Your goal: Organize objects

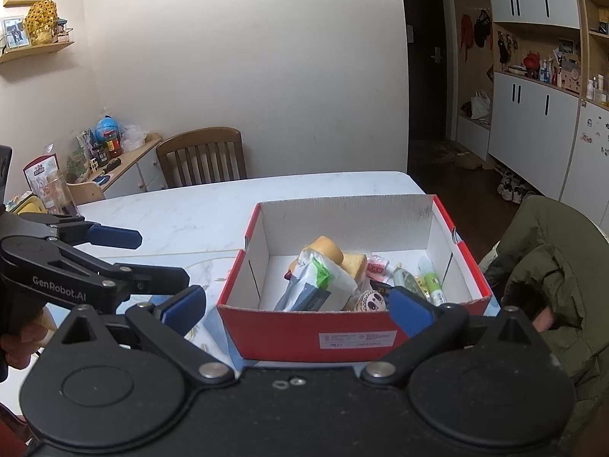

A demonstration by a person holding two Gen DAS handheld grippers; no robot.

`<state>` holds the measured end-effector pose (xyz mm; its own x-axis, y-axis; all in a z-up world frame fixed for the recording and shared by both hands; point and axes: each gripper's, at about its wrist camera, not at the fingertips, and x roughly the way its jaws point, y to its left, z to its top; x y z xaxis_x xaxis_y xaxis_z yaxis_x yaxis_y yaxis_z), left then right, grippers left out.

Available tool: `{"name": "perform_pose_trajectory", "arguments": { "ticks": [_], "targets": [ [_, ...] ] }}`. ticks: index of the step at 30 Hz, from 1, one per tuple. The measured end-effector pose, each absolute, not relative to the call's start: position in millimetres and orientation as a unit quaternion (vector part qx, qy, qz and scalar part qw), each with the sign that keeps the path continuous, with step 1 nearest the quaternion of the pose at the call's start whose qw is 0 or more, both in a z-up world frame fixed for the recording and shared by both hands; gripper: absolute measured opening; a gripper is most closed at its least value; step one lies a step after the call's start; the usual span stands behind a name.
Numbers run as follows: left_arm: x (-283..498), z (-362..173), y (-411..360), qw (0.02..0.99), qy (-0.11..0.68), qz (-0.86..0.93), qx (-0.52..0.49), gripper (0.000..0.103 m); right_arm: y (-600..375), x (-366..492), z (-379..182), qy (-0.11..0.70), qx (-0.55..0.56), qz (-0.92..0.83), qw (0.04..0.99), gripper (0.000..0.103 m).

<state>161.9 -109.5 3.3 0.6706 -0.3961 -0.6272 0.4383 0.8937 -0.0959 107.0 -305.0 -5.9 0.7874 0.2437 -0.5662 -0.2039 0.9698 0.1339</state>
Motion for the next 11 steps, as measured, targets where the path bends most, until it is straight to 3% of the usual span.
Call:
{"name": "perform_pose_trajectory", "arguments": {
  "ticks": [11],
  "targets": [
    [157.9,2.0,-107.0,0.913,0.336,-0.230,0.035,0.102,-303.6,105.6,-10.6,0.313,0.038,0.110,0.942,0.103]
  ]
}}
